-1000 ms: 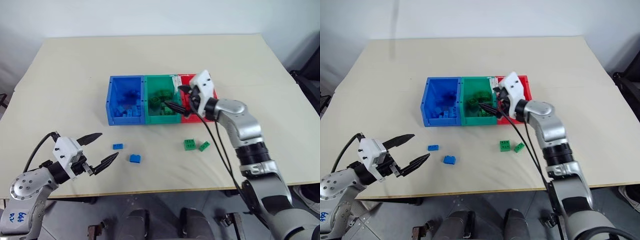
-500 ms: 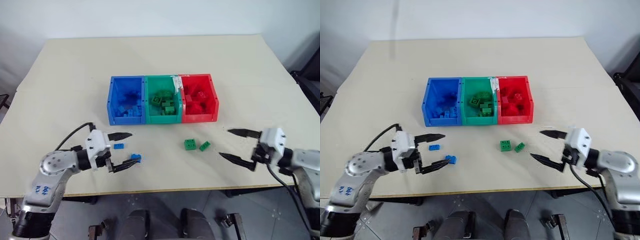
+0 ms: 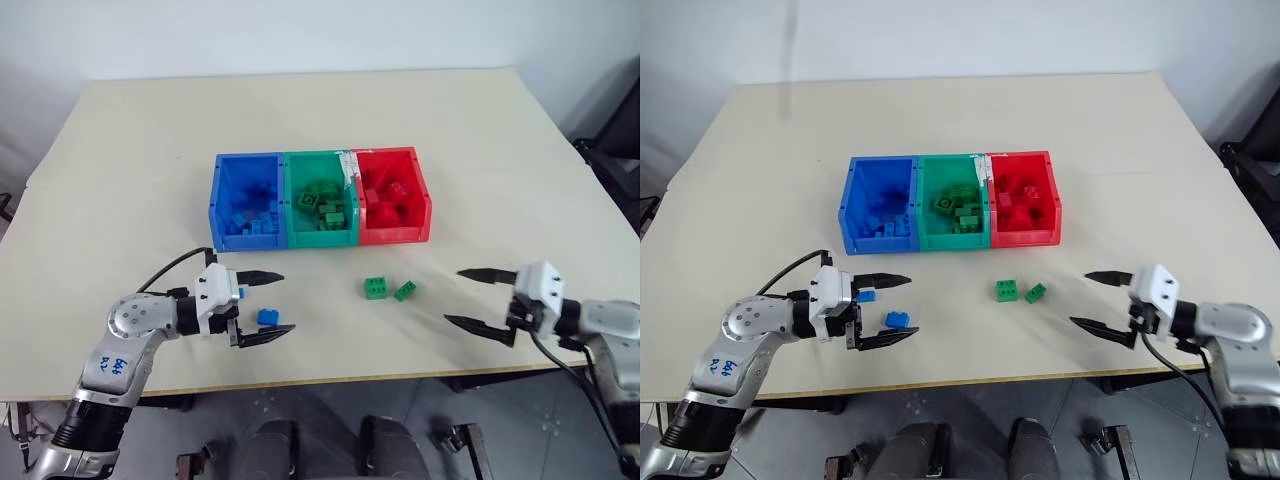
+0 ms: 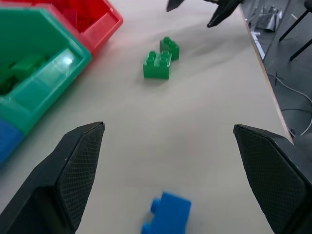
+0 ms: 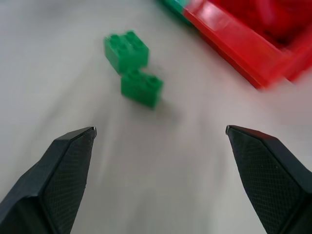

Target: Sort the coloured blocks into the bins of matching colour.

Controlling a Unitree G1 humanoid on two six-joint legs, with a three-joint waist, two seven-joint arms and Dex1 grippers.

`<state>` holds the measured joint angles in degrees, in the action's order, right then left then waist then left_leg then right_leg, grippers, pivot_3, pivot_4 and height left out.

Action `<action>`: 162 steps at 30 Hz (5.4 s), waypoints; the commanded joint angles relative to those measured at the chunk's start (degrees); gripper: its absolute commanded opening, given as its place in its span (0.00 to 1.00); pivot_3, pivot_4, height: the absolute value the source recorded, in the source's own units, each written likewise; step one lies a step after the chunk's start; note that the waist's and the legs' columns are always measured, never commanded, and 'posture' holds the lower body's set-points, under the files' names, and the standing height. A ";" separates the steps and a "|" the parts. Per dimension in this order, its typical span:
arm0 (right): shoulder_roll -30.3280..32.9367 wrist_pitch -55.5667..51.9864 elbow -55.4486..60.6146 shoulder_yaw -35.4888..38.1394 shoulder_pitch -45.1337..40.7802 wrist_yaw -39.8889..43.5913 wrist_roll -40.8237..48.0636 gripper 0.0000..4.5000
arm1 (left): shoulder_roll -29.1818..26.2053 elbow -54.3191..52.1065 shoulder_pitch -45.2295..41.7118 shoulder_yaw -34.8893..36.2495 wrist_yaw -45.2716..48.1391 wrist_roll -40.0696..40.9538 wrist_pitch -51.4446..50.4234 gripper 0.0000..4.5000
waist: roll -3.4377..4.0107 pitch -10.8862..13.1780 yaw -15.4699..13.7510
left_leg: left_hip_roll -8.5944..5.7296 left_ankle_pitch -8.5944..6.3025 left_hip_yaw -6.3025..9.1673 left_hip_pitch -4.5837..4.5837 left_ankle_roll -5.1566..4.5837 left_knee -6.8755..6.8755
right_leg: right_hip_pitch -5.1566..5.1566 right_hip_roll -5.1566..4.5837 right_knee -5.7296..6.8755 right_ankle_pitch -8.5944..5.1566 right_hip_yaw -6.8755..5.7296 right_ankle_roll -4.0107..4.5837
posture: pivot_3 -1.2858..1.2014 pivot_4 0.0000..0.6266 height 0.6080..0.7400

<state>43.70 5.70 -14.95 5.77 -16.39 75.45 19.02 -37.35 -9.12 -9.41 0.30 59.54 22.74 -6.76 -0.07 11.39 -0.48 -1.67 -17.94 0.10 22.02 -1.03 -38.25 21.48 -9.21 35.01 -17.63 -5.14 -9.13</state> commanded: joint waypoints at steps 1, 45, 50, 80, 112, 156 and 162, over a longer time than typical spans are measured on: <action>-1.57 0.70 -4.36 -3.88 -4.70 2.36 -1.92 0.99 | -1.00 -3.55 1.56 1.71 0.13 1.86 -1.35 1.00 | -0.01 0.00 0.01 | 0.00 0.00 0.00 0.02 0.00 -0.03 | 0.00 0.00 -0.02 0.00 -0.01 0.00 | 0.52 0.24 1.00; -22.77 -32.44 0.42 -9.05 -35.19 -28.86 -0.79 0.09 | 4.54 -14.71 18.47 22.04 -19.20 4.69 -1.44 1.00 | 0.01 0.01 0.44 | 0.01 -0.08 0.19 0.15 0.12 0.04 | 0.25 0.00 0.14 -0.01 -0.06 0.04 | 0.52 0.24 1.00; -27.14 -27.61 -8.47 -10.80 -41.14 -32.16 -5.22 0.17 | 5.16 -17.50 21.05 23.05 -20.61 5.36 -2.49 1.00 | 0.00 0.01 0.72 | -0.13 -0.11 0.20 0.17 0.07 0.04 | 0.25 -0.06 0.15 -0.01 -0.06 0.04 | 0.52 0.24 1.00; 1.43 1.96 11.06 15.54 18.37 -5.25 2.34 1.00 | 0.07 -1.71 -1.97 -0.41 -1.39 -0.60 -0.77 1.00 | 0.00 0.00 -0.93 | -0.22 -0.17 -0.55 0.08 -0.02 -0.03 | 0.01 0.03 -0.07 0.00 -0.14 0.01 | 0.52 0.24 1.00; -10.90 -26.99 20.87 -14.99 -3.81 -25.88 -6.31 0.86 | -2.23 -11.05 11.65 12.26 -6.56 2.55 -3.06 1.00 | -0.01 0.00 -0.73 | 0.06 -0.17 -0.04 0.09 0.01 -0.07 | 0.10 0.01 0.00 0.01 -0.16 0.02 | 0.52 0.24 1.00; -20.25 -15.32 3.73 -10.67 -28.11 -9.18 1.53 1.00 | 1.75 -13.12 23.82 26.62 -15.06 7.16 -4.00 1.00 | -0.01 0.00 0.91 | 0.14 -0.22 0.02 0.15 0.07 0.08 | 0.25 0.10 0.02 -0.01 -0.17 0.05 | 0.52 0.24 1.00; -11.34 -12.79 12.25 -5.45 -12.04 4.38 10.29 1.00 | -2.64 -8.06 23.29 28.88 -9.51 6.81 -2.66 1.00 | -0.02 -0.01 0.52 | 0.26 -0.24 -0.10 0.11 0.09 0.07 | 0.18 0.21 -0.08 -0.01 -0.16 0.05 | 0.52 0.24 1.00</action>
<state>31.05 -7.77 -5.68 -2.52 -30.11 76.56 25.72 -38.79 -18.20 13.39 26.96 47.99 29.05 -10.80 -0.08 11.38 0.04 -1.36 -18.20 0.00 22.12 -0.91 -38.18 21.61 -8.94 34.86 -17.64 -5.32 -9.07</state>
